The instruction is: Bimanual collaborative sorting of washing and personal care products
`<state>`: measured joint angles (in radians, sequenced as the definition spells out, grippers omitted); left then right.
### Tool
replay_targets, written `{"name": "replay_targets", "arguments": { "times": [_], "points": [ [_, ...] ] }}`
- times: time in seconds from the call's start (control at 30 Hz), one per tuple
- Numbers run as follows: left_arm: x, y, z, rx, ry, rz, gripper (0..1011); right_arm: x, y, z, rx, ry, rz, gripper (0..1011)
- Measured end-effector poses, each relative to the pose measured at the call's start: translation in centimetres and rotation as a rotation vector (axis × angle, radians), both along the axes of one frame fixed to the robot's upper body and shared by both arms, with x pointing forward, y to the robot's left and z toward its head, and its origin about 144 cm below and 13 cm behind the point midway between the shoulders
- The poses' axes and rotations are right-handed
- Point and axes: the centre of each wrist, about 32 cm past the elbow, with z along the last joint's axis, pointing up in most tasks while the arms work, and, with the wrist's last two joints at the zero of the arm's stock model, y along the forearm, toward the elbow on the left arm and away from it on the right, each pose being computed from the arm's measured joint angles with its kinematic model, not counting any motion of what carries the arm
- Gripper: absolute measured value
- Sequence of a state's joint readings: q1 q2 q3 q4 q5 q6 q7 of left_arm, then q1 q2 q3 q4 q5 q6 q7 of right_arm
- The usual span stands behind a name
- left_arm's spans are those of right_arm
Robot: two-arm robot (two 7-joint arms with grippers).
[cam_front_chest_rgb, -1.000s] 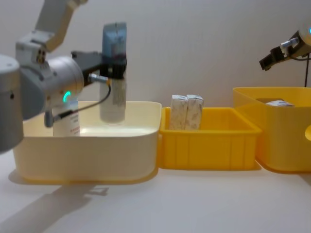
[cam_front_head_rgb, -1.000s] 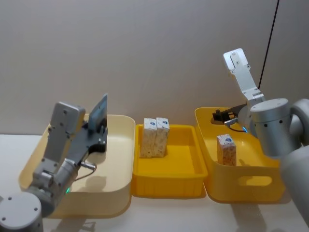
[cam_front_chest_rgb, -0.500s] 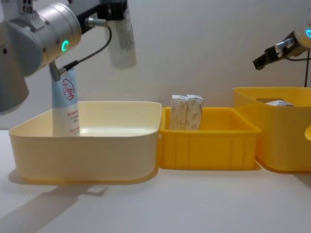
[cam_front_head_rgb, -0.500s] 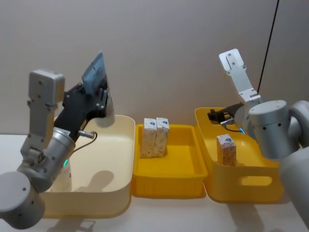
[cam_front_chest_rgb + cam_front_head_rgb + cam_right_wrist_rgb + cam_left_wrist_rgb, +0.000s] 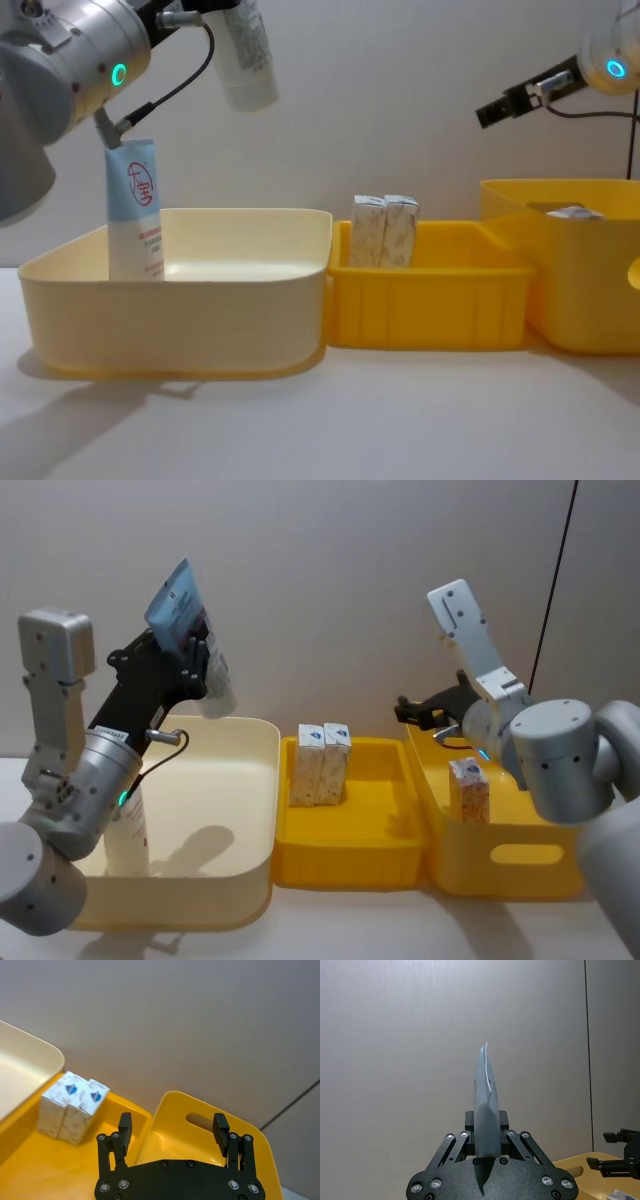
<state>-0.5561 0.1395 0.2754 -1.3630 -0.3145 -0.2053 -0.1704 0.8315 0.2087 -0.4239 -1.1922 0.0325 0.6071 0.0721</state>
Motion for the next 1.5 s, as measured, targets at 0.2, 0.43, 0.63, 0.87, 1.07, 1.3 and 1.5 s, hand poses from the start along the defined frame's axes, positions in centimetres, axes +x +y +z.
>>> {"name": "replay_targets", "arguments": {
  "times": [0.2, 0.43, 0.63, 0.87, 1.07, 1.3, 1.5],
  "points": [
    [0.4, 0.4, -0.2, -0.021, -0.002, -0.008, 248, -0.3, 0.2, -0.3, 0.005, -0.043, 0.086, 1001],
    [0.8, 0.7, -0.3, -0.038, -0.002, -0.007, 248, -0.3, 0.3, -0.6, -0.020, -0.068, 0.150, 1001],
    [0.9, 0.9, -0.3, -0.045, -0.002, -0.001, 248, -0.3, 0.8, -1.1, -0.074, -0.091, 0.188, 1001],
    [0.9, 0.9, -0.3, -0.050, -0.003, 0.001, 248, -0.3, 1.3, -1.6, -0.133, -0.121, 0.255, 1001],
    [1.0, 0.6, -0.4, -0.053, -0.005, -0.009, 248, -0.2, 1.6, -1.9, -0.181, -0.151, 0.332, 1001],
    [1.1, 0.2, -0.4, -0.059, -0.008, -0.025, 248, -0.2, 2.0, -2.0, -0.226, -0.178, 0.434, 1001],
    [1.1, 0.0, -0.5, -0.066, -0.007, -0.034, 248, -0.1, 2.3, -1.8, -0.259, -0.188, 0.529, 1001]
  ]
}}
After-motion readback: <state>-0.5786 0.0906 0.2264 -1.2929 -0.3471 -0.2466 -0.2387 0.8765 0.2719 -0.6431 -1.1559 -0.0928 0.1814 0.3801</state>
